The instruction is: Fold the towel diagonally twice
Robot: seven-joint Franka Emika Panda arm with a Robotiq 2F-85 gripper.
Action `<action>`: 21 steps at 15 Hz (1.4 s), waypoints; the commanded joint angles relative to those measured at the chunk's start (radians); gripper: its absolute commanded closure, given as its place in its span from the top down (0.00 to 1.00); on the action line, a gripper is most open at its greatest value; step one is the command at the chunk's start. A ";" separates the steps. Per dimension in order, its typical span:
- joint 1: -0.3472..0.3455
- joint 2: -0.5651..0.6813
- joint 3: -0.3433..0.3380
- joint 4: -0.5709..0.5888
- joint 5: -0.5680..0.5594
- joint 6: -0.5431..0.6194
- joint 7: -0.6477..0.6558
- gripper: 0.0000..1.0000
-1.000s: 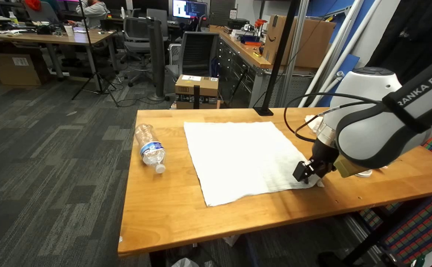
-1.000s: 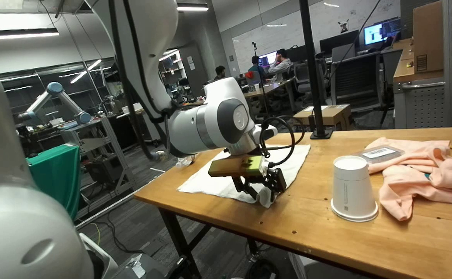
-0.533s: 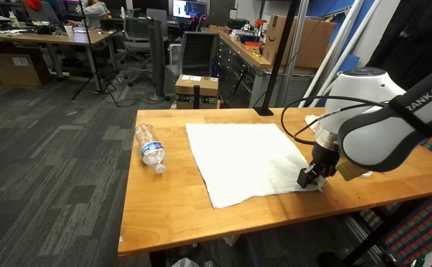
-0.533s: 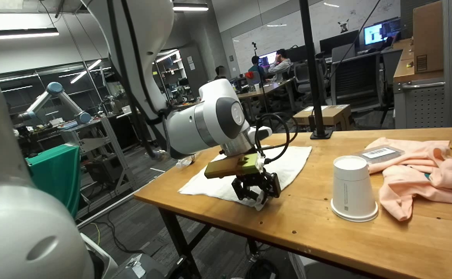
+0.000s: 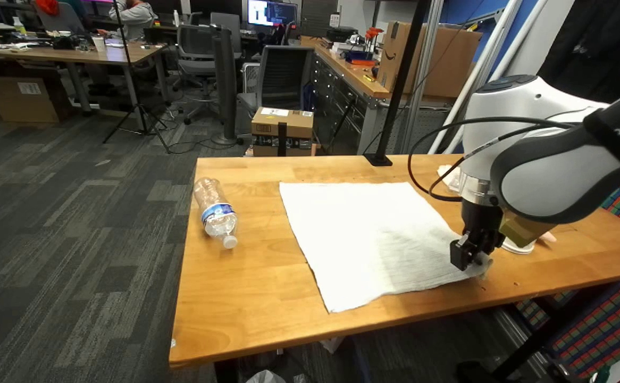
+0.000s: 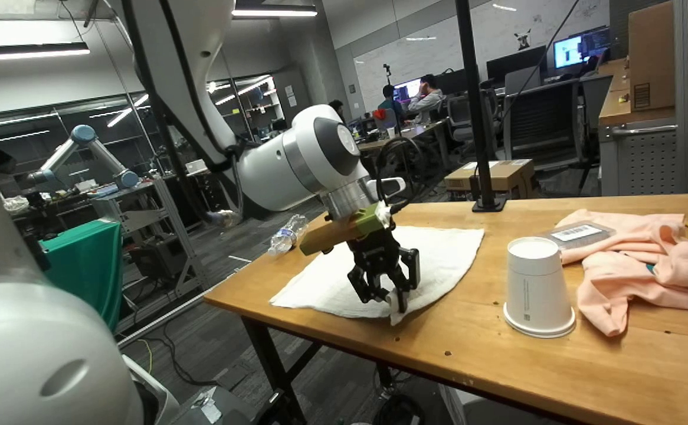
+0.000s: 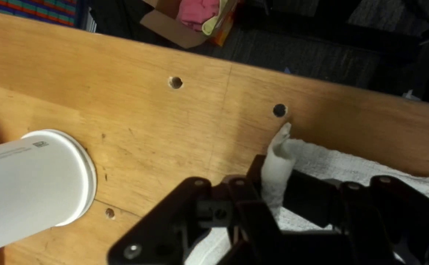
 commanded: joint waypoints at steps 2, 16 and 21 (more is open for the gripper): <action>0.034 -0.027 0.083 0.092 0.004 -0.161 0.023 0.05; 0.099 0.253 0.142 0.561 0.087 -0.188 -0.127 0.05; 0.139 0.379 0.146 0.776 0.123 -0.221 -0.208 0.05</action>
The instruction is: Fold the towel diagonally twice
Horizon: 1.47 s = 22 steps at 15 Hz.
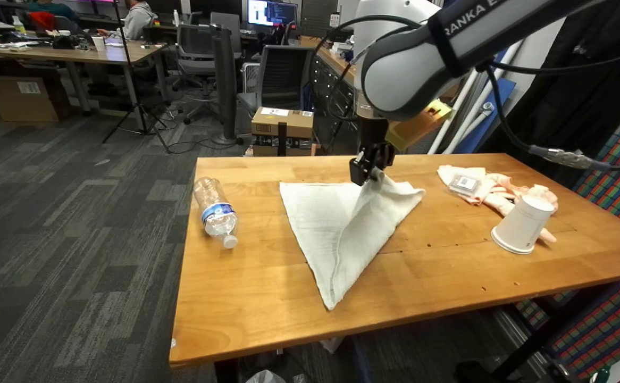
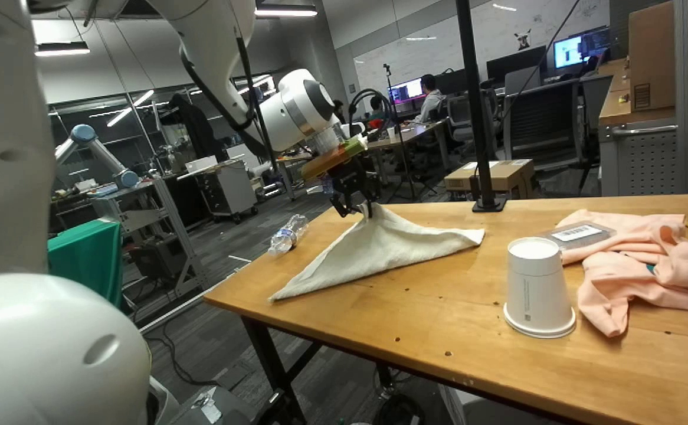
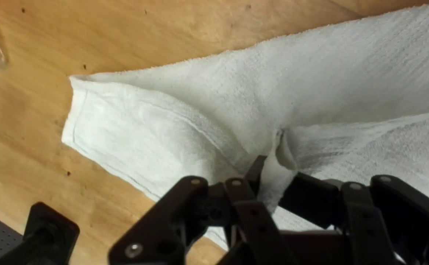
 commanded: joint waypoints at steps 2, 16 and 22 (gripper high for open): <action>0.040 0.121 0.008 0.216 0.057 -0.060 -0.090 0.05; 0.135 0.304 0.042 0.464 0.128 -0.151 -0.197 0.53; 0.116 0.284 0.034 0.429 0.168 -0.121 -0.194 0.98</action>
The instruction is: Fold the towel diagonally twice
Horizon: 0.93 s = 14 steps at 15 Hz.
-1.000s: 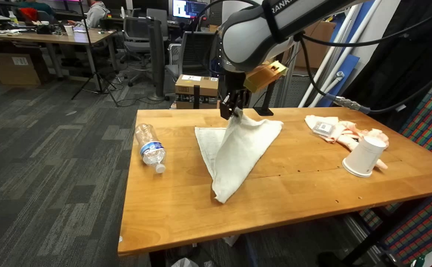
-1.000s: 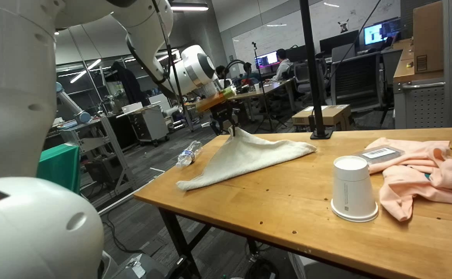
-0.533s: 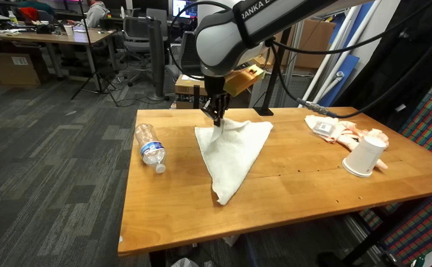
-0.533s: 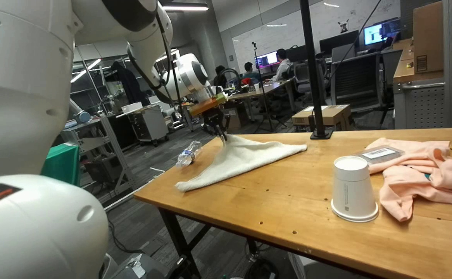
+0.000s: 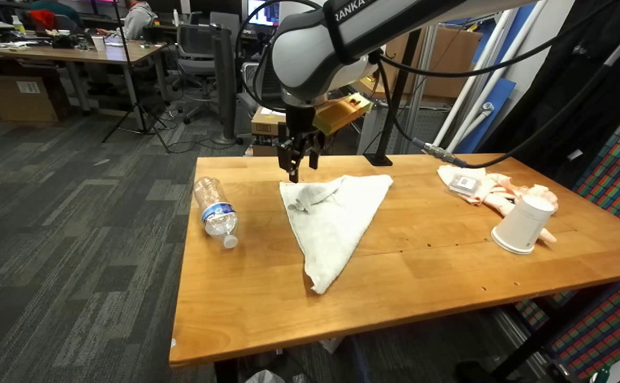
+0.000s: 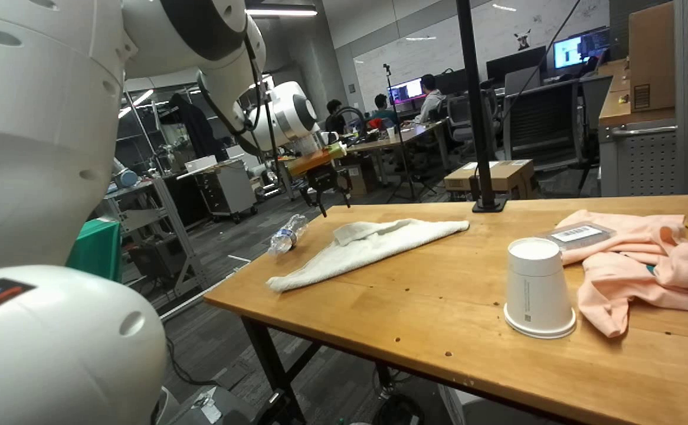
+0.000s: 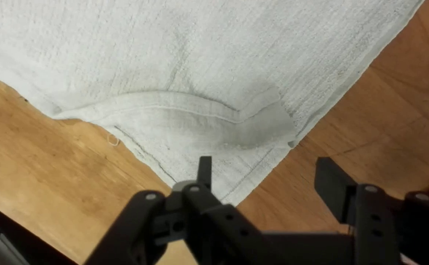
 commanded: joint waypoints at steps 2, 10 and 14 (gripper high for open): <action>-0.032 -0.019 -0.007 -0.032 0.049 0.011 -0.017 1.00; -0.102 -0.065 -0.055 -0.183 0.044 0.101 0.003 1.00; -0.144 -0.077 -0.081 -0.224 0.054 0.134 0.009 1.00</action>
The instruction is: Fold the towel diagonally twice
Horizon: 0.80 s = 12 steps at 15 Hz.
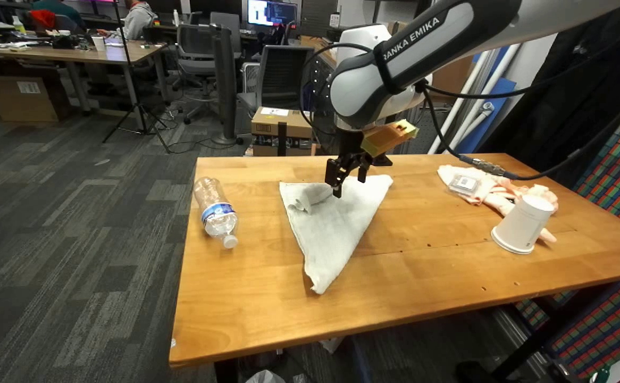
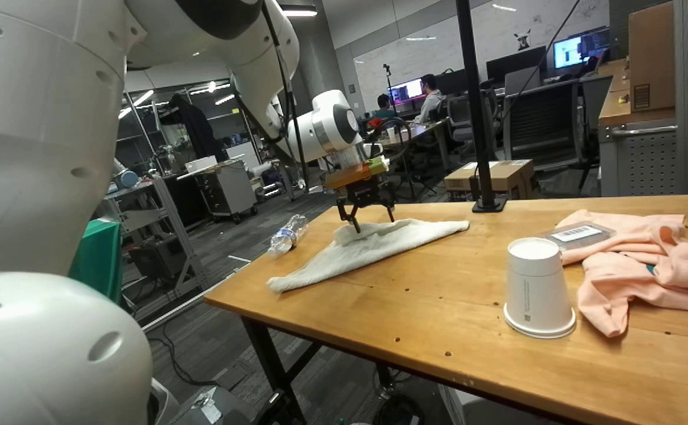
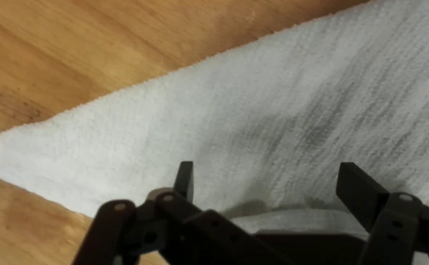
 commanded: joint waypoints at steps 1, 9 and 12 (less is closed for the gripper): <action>-0.035 -0.049 -0.019 -0.061 0.033 0.046 0.009 1.00; -0.076 -0.053 -0.078 -0.035 0.039 0.205 0.108 1.00; -0.073 -0.033 -0.104 -0.005 0.026 0.241 0.140 1.00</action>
